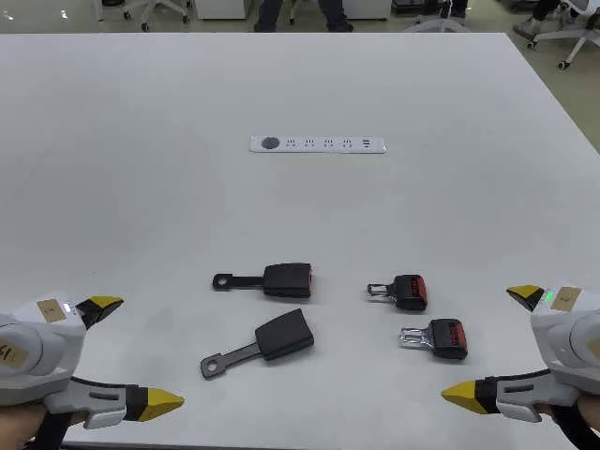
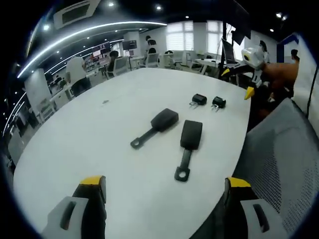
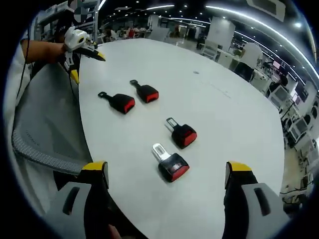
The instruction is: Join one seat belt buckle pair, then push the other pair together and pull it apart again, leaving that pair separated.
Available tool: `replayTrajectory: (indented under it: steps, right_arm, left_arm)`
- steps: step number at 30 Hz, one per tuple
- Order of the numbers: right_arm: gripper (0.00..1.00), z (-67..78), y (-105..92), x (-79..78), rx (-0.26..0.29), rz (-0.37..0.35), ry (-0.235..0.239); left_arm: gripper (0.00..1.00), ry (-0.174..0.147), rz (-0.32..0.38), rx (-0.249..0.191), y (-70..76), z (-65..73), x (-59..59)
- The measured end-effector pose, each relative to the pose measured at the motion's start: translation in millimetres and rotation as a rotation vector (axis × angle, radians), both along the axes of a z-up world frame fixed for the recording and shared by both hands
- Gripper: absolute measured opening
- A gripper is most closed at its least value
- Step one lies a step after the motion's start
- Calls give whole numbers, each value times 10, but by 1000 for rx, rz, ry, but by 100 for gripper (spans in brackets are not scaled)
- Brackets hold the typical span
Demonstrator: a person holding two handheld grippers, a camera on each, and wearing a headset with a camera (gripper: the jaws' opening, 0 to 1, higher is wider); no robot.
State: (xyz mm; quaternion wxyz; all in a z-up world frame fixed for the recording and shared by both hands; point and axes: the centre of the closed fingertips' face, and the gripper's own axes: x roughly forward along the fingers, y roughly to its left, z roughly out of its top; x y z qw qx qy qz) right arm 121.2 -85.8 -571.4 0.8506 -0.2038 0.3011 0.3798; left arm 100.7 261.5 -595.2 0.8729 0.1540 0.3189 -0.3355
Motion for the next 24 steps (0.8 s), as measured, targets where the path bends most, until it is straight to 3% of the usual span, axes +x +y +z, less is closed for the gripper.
replayTrajectory:
  steps: [3,8,24]
  right_arm:
    - [97,-22,29,-11,-14,11,-5]
    - [98,-43,63,-68,-37,34,3]
    - [98,-86,58,-110,-36,26,22]
  left_arm:
    - [100,-5,17,-25,-35,51,51]
    - [100,2,8,-33,-95,47,37]
    - [100,19,6,-22,-76,61,6]
